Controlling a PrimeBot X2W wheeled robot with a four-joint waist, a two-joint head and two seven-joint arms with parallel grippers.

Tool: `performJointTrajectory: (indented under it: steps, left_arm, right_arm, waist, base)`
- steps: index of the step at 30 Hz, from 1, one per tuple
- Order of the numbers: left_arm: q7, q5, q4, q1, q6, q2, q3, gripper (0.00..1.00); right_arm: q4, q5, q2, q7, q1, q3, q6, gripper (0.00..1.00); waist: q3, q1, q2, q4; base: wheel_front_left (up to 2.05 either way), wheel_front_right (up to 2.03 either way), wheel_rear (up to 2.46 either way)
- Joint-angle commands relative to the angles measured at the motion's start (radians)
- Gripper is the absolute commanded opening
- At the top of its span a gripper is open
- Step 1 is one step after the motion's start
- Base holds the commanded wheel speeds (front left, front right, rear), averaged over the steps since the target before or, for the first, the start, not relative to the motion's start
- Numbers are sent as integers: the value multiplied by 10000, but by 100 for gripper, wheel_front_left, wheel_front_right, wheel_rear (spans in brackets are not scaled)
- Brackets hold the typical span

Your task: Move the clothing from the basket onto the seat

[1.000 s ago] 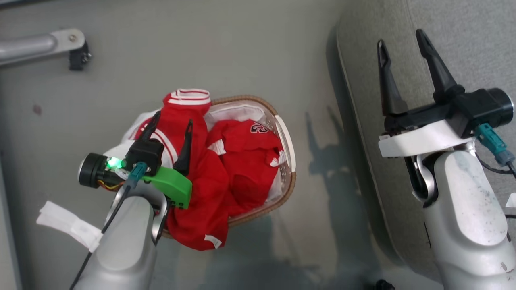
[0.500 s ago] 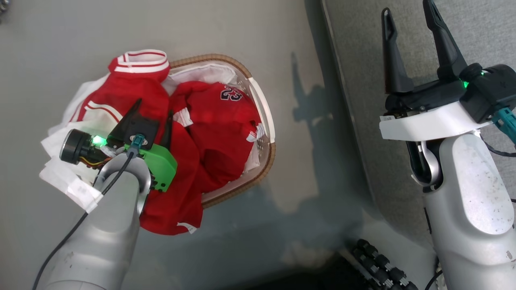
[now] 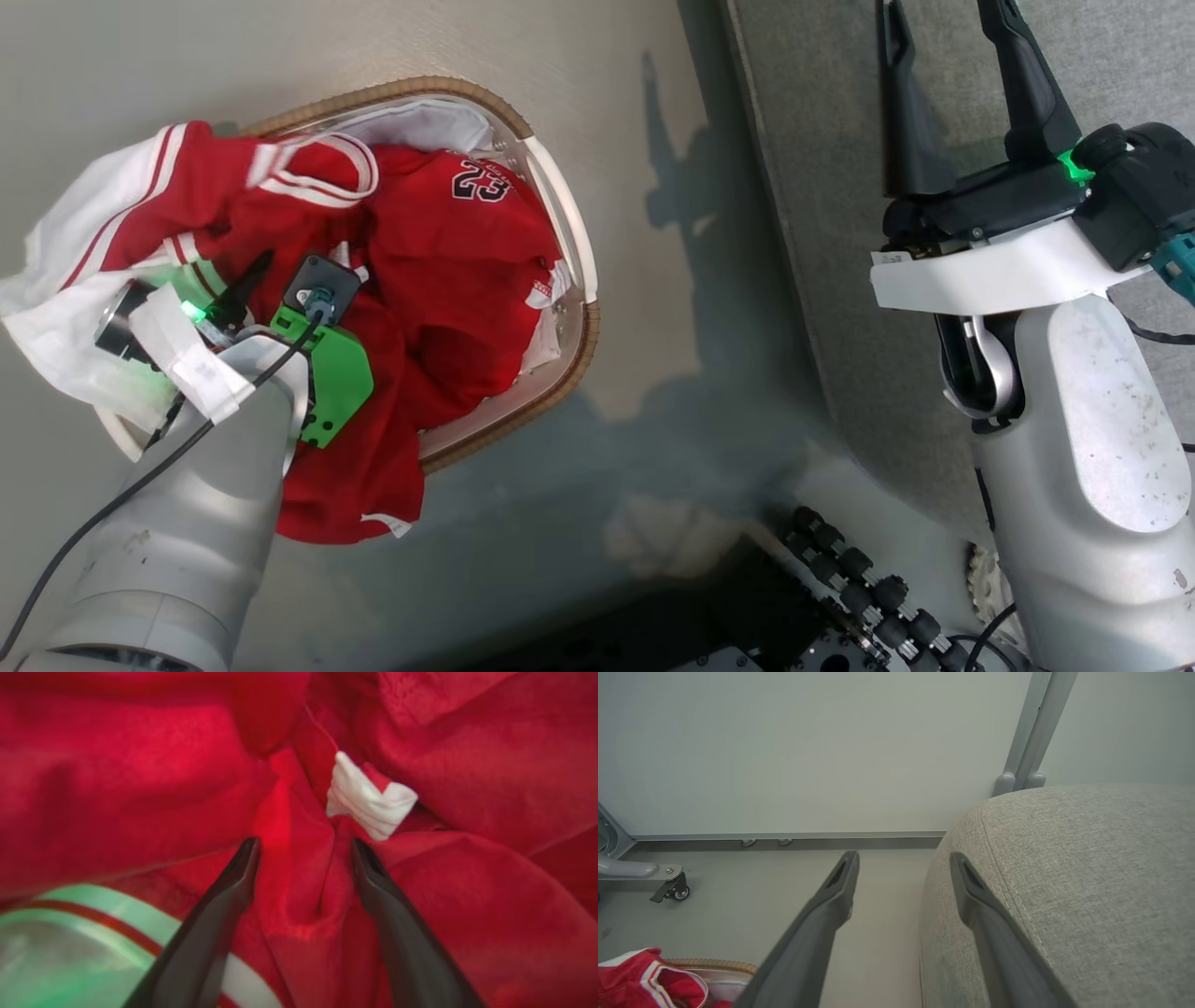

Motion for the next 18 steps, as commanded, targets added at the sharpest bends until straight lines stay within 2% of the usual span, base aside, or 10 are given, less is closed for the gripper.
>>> performJointTrajectory:
  steps: [1, 2, 3, 10, 18]
  left_arm:
    - [91, 15, 79, -196, -15, 122, -54, 80]
    - [166, 38, 111, -216, -34, 147, -95, 46]
    - [193, 25, 152, -236, -71, 161, -119, 0]
    - [-48, -490, 310, 170, -282, 57, 101, 0]
    - [-1085, -1223, 323, 880, -437, -408, 419, 0]
  right_arm:
    - [-66, 63, -20, -48, -132, 16, -3, 100]
    - [-77, 88, -20, -48, -131, 26, -3, 100]
    - [-80, 107, -20, -48, -125, 36, -3, 100]
    - [193, 17, -22, -48, 2, 65, -3, 100]
    - [560, -388, -25, -48, 487, -37, -3, 100]
  waist:
    - [111, -1, 0, -131]
    - [121, -1, 0, -151]
    - [125, -1, 0, -169]
    - [-406, -1, 0, -207]
    - [-2016, -1, 0, 161]
  base:
    - [0, 0, 0]
    - [0, 0, 0]
    - [0, 0, 0]
    - [0, 0, 0]
    - [0, 0, 0]
